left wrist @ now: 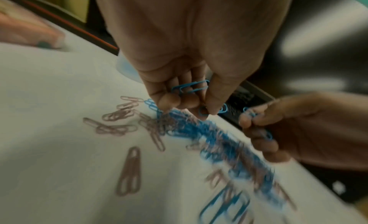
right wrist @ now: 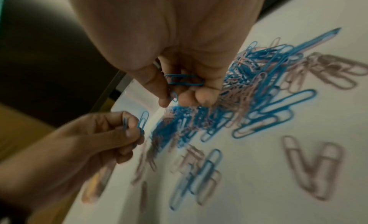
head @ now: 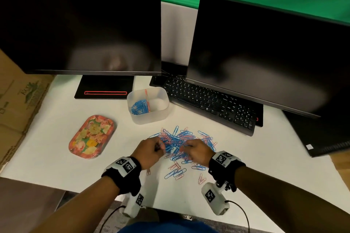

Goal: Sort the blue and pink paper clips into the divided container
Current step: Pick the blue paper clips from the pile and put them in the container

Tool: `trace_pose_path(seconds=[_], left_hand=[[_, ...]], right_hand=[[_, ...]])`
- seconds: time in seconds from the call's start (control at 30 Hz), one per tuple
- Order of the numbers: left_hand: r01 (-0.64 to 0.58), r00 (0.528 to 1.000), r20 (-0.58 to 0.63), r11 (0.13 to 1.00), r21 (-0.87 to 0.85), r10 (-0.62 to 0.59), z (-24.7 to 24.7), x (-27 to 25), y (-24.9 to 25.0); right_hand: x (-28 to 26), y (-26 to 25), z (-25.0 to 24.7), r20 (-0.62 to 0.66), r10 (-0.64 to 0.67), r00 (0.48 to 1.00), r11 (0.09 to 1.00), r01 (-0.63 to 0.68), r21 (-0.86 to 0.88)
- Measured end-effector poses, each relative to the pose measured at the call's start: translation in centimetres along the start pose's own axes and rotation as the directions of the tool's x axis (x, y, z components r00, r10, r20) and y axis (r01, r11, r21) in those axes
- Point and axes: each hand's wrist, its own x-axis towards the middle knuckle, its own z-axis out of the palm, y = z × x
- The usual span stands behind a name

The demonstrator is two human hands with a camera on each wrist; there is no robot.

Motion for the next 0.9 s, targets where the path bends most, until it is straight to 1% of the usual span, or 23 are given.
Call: trace_pose_path(seconds=[0.07,0.1,0.17,0.2,0.27,0.3,0.37,0.43,0.5,0.67,0.77,0.83,0.9], left_hand=[[0.065,0.997,-0.019,0.972,-0.225,-0.071,-1.1,0.3,0.5],[0.11,0.992,-0.021,0.933,-0.341,-0.125,-1.6,0.5,0.9],[0.18,0.974,-0.008,0.802,-0.569,-0.224,-3.0,0.7,1.9],[0.186,0.968,-0.005,0.727,-0.661,-0.252,-3.8,0.7,2.4],[0.165,0.958,-0.023,0.617,-0.769,-0.285,-5.3,1.0,3.2],[0.15,0.953,-0.043,0.588,-0.795,-0.301,-6.2,1.3,3.3],[0.127,0.932,-0.103,0.581,-0.804,-0.346,-7.7,2.3,3.5],[0.12,0.907,-0.162,0.606,-0.786,-0.389,-9.0,3.4,3.8],[0.125,0.89,-0.194,0.63,-0.766,-0.413,-10.1,4.3,4.2],[0.125,0.888,-0.19,0.619,-0.775,-0.418,-12.1,5.6,4.9],[0.128,0.869,-0.213,0.619,-0.775,-0.446,-12.5,6.1,4.6],[0.15,0.858,-0.225,0.645,-0.749,-0.462,-12.7,6.3,4.3],[0.166,0.855,-0.243,0.688,-0.707,-0.457,-12.9,6.2,4.2]], right_hand=[[0.3,-1.6,-0.2,0.04,0.039,0.998,0.983,-0.046,0.176],[0.3,-2.4,-0.2,0.058,0.028,0.998,0.972,-0.041,0.231],[0.2,-4.4,-0.2,0.087,-0.005,0.996,0.939,-0.026,0.344],[0.3,-5.5,-0.2,0.097,-0.014,0.995,0.922,-0.025,0.387],[0.6,-7.7,-0.2,0.111,-0.011,0.994,0.902,-0.038,0.43],[0.8,-8.8,-0.2,0.114,-0.001,0.994,0.899,-0.049,0.435],[1.5,-11.0,-0.1,0.1,0.014,0.995,0.898,-0.056,0.436],[2.6,-13.2,0.1,0.078,0.009,0.997,0.914,-0.04,0.404],[3.9,-15.3,0.5,0.055,0.006,0.998,0.933,-0.026,0.359],[6.5,-19.1,1.7,0.046,0.028,0.999,0.956,-0.04,0.291],[7.7,-20.3,2.0,0.032,0.02,0.999,0.972,-0.027,0.232],[9.2,-20.5,1.9,0.057,-0.003,0.998,0.989,-0.005,0.148],[10.3,-20.3,1.6,0.053,-0.021,0.998,0.993,0.014,0.12]])
